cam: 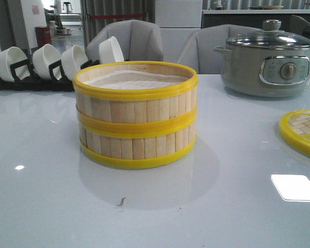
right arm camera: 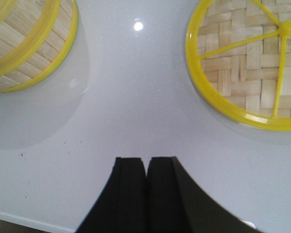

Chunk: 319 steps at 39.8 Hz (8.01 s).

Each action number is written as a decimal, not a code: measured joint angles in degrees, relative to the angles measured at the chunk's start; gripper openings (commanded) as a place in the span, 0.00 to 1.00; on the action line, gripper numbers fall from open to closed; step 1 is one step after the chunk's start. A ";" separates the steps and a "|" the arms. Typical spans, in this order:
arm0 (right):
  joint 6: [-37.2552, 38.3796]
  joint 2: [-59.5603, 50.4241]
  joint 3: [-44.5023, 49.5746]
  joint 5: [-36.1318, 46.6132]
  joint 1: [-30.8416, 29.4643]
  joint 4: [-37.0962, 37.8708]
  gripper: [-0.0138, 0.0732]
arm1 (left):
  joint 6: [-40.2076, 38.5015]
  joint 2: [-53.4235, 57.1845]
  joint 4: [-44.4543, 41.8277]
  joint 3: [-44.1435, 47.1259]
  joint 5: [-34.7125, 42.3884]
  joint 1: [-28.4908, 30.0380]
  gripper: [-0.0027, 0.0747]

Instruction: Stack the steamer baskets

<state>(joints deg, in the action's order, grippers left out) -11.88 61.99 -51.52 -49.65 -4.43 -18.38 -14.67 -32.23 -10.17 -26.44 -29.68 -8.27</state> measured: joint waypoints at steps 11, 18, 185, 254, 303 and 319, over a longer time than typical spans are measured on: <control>1.43 4.30 -0.24 1.20 0.00 0.00 0.45 | 0.00 0.00 0.00 0.00 0.00 0.00 0.14; 2.44 11.58 -3.77 1.55 -1.69 1.11 0.61 | 0.00 0.00 0.00 0.00 0.08 0.00 0.14; 2.52 49.66 -30.13 6.17 -9.50 7.10 0.22 | -0.03 0.00 0.00 0.00 0.08 0.00 0.14; 2.80 54.62 -67.86 -8.32 34.55 7.20 0.22 | -0.03 0.00 0.00 0.00 0.08 0.00 0.14; 2.94 58.07 -68.76 -6.76 34.55 9.68 0.22 | -0.03 0.00 0.00 0.00 0.08 0.00 0.14; 2.94 58.07 -68.76 -7.31 34.55 9.68 0.60 | -0.03 0.00 0.00 0.00 0.08 0.00 0.14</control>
<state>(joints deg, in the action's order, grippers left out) -8.94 120.06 -120.28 -56.96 30.12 -8.70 -14.70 -32.23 -10.17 -26.44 -29.60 -8.27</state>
